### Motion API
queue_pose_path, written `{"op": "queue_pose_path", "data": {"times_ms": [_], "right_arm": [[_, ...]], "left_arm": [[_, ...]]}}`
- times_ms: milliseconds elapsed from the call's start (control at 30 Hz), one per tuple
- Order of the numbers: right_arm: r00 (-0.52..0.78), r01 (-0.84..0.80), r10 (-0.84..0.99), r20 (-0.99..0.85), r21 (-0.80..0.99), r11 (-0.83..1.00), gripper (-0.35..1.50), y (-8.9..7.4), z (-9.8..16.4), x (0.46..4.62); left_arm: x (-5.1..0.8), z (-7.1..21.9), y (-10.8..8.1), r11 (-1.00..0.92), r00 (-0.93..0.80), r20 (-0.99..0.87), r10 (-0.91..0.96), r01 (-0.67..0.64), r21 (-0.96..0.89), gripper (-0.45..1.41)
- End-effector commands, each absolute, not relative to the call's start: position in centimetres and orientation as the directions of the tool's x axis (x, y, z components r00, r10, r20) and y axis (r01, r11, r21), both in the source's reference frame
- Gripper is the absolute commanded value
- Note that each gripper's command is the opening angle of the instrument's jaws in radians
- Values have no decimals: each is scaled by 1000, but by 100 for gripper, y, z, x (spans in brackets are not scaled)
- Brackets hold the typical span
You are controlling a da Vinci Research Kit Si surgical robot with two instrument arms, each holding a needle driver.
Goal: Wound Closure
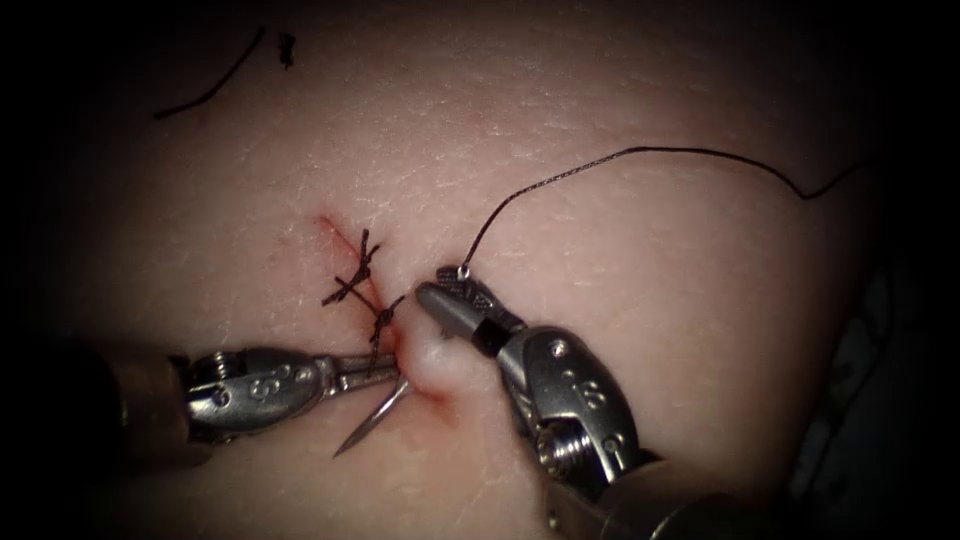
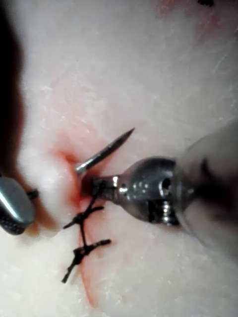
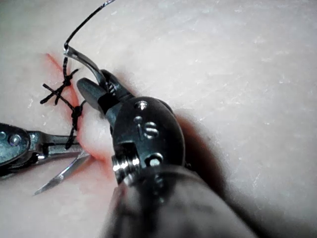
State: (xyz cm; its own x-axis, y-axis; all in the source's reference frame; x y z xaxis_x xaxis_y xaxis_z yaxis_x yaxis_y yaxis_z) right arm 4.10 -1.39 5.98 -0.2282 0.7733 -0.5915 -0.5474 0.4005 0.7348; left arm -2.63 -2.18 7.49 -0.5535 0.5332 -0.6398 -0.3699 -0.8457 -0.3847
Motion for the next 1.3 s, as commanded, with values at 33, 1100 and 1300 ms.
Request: {"op": "queue_pose_path", "data": {"times_ms": [33, 1100, 1300], "right_arm": [[-229, -519, 783, -579, 753, 405, -35, -134, 604, 416], [96, -685, 679, -728, 446, 576, 37, -92, 561, 400], [139, -678, 683, -717, 434, 593, -35, -100, 564, 392]], "left_arm": [[-265, 755, -229, -848, -554, -642, 530, -359, -390, -35], [-250, 740, -243, -855, -556, -650, 518, -329, -400, -38], [-246, 738, -243, -856, -556, -651, 516, -323, -403, -38]]}}
